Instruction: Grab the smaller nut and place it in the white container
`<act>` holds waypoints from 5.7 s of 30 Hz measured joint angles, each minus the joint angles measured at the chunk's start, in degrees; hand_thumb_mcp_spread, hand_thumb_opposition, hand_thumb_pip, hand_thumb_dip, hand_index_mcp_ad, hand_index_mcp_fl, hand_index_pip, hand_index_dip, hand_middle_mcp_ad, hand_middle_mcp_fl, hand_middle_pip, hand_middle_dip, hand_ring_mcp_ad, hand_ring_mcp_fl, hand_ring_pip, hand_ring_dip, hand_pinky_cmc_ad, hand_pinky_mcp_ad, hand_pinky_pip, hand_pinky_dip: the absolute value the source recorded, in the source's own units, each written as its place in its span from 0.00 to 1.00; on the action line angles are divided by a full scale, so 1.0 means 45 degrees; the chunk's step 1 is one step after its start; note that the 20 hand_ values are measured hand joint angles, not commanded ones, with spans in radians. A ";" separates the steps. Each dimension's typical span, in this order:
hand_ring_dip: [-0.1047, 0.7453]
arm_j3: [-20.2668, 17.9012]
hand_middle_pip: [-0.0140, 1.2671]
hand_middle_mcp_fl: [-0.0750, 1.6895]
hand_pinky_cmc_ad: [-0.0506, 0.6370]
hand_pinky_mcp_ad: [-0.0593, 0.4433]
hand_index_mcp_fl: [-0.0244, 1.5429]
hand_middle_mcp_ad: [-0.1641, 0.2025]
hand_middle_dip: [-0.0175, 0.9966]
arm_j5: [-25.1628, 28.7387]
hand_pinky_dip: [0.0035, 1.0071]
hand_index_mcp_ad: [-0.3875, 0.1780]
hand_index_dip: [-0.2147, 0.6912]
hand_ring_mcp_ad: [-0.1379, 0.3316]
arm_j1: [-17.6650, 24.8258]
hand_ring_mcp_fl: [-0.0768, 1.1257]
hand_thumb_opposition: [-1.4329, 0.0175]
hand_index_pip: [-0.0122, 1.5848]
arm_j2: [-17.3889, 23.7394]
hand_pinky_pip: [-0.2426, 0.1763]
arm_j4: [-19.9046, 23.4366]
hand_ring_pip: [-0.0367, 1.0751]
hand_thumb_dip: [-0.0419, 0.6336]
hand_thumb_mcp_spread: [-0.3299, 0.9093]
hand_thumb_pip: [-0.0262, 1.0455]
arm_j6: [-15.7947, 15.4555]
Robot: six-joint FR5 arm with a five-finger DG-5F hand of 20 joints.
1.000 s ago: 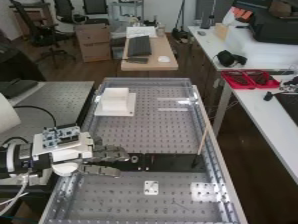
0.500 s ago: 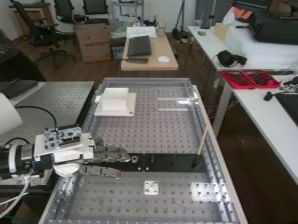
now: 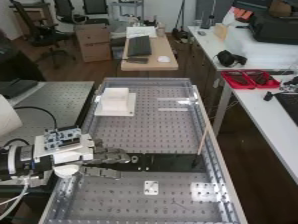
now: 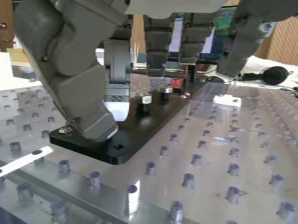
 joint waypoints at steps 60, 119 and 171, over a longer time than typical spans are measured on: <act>0.22 -0.0027 0.11 0.16 0.58 0.68 0.16 0.53 0.22 0.0069 0.19 0.39 0.37 0.50 0.0115 0.07 0.40 0.97 0.0011 0.59 0.0110 0.12 0.44 0.65 0.62 0.0123; 0.22 -0.0145 0.10 0.13 0.58 0.68 0.03 0.54 0.22 -0.0181 0.27 0.35 0.33 0.51 -0.0037 0.07 0.40 0.96 0.0263 0.55 0.0339 0.12 0.44 0.62 0.69 0.0204; 0.22 -0.0123 0.10 0.13 0.58 0.68 0.09 0.54 0.22 0.0036 0.30 0.35 0.34 0.51 -0.0035 0.07 0.40 0.98 0.0079 0.55 0.0394 0.12 0.44 0.61 0.70 0.0641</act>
